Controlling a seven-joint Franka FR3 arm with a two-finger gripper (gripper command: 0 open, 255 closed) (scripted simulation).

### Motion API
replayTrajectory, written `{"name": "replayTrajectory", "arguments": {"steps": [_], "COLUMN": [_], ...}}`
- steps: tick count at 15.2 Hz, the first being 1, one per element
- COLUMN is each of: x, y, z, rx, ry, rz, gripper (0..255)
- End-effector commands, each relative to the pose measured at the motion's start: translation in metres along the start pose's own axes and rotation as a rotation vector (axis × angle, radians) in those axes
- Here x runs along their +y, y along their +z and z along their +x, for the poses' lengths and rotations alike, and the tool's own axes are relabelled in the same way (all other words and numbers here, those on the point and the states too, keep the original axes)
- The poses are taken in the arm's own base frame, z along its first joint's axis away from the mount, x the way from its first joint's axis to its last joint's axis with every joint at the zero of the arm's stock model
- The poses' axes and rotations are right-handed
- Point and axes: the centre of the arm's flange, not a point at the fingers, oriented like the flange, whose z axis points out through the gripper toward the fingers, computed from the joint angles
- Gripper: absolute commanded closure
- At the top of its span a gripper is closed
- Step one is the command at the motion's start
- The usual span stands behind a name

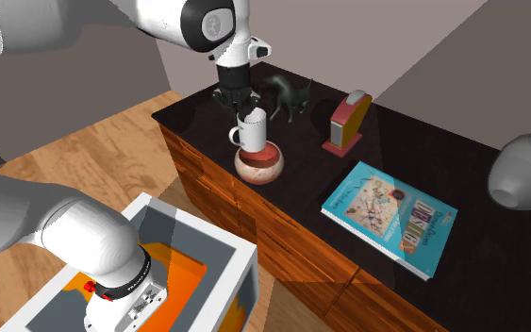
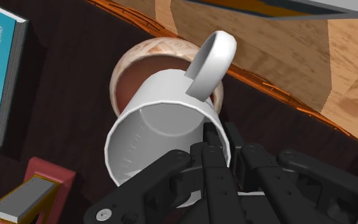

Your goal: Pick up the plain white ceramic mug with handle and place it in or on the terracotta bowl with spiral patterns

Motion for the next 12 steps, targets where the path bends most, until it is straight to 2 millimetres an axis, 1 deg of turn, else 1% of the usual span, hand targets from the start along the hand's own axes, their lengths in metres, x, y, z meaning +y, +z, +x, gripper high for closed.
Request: {"name": "replayTrajectory", "arguments": {"steps": [1, 8, 12], "x": [0.000, 0.000, 0.000], "y": [0.011, 0.048, 0.048], "z": [0.000, -0.001, -0.001], "rx": [0.000, 0.000, 0.000], "ry": [0.000, 0.000, 0.000], "rz": [0.000, 0.000, 0.000], "gripper": [255, 255, 255]}}
